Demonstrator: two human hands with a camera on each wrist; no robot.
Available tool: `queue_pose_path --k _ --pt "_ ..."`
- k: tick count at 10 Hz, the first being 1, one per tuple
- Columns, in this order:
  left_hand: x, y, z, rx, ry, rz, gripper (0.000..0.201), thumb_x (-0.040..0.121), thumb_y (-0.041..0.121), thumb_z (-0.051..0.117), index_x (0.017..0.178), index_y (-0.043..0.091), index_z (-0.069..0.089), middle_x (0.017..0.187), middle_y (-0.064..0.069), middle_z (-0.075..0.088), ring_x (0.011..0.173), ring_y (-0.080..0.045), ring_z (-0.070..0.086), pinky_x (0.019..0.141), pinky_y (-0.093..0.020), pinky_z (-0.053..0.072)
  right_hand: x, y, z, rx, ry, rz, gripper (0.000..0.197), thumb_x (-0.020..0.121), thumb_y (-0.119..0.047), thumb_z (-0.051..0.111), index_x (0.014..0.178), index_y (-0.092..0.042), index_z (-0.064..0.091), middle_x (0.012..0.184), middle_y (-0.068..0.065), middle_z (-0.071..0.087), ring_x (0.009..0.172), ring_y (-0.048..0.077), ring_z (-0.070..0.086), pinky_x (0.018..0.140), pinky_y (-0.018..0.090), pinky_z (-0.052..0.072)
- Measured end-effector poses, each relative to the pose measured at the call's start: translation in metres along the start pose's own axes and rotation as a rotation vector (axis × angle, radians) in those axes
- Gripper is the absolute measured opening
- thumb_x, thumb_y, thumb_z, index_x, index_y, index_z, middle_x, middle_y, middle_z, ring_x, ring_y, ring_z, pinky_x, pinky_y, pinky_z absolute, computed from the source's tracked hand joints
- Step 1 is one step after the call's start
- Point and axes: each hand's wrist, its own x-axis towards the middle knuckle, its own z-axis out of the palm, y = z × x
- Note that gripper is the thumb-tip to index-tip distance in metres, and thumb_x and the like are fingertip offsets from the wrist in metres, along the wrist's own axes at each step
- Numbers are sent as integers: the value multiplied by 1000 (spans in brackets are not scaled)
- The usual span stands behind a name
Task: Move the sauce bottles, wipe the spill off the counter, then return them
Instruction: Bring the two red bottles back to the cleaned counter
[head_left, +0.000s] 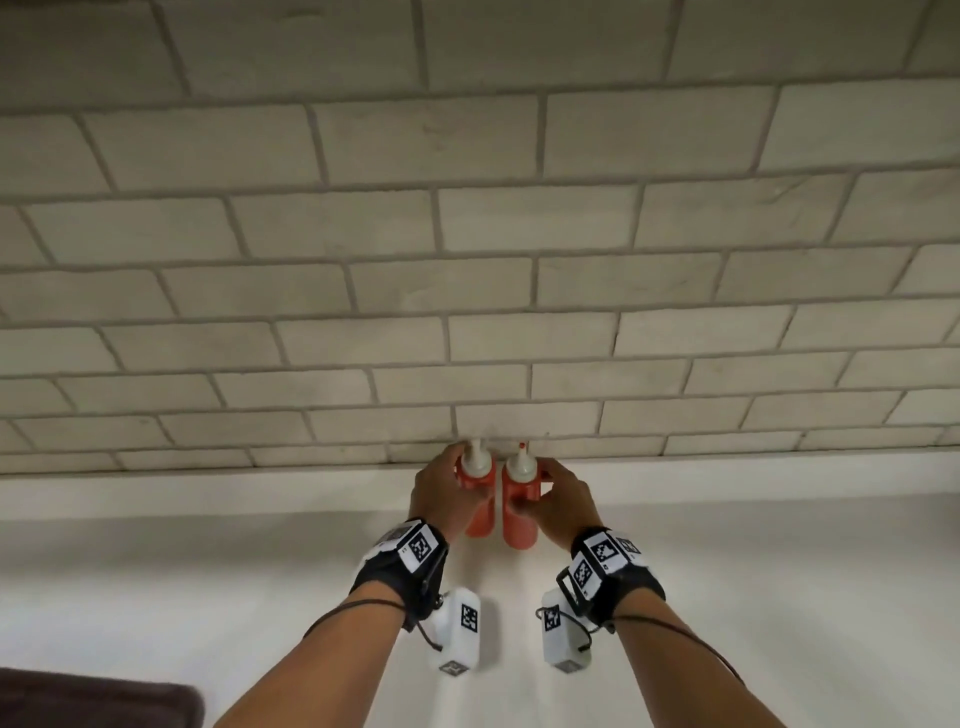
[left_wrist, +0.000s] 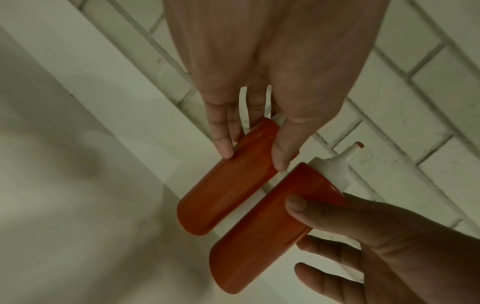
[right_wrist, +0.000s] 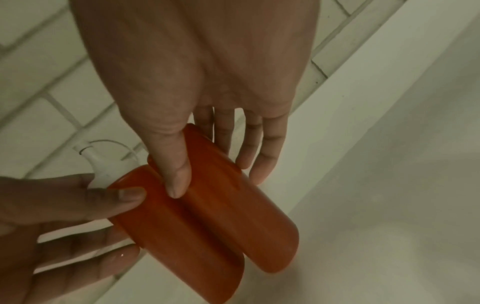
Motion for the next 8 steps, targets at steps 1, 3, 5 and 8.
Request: queue_pose_path --k 1,3,5,8 --pt "11 -5 10 10 -20 -14 57 67 25 75 122 32 63 116 2 72 108 -24 66 96 -44 52 13 7 7 3 -4 40 59 67 -32 80 123 -30 59 112 -7 67 102 19 63 89 33 49" --pt "22 -11 22 32 -3 -50 48 76 26 72 122 33 61 117 1 71 109 -26 65 95 -40 51 29 10 16 8 3 72 60 69 -28 80 126 -28 59 115 -4 68 106 19 62 93 34 48" --pt "30 -12 23 13 11 -63 47 74 24 75 119 32 62 114 2 71 107 -26 65 94 -43 51 37 10 21 25 19 94 64 67 -27 81 126 -26 58 115 -4 67 108 19 60 92 33 47" --pt "19 -18 20 -70 -77 -33 78 73 15 78 139 36 41 126 7 61 116 -22 59 98 -40 49 29 15 19 93 7 81 76 67 -17 82 135 -25 49 114 -3 50 117 22 52 99 35 44"
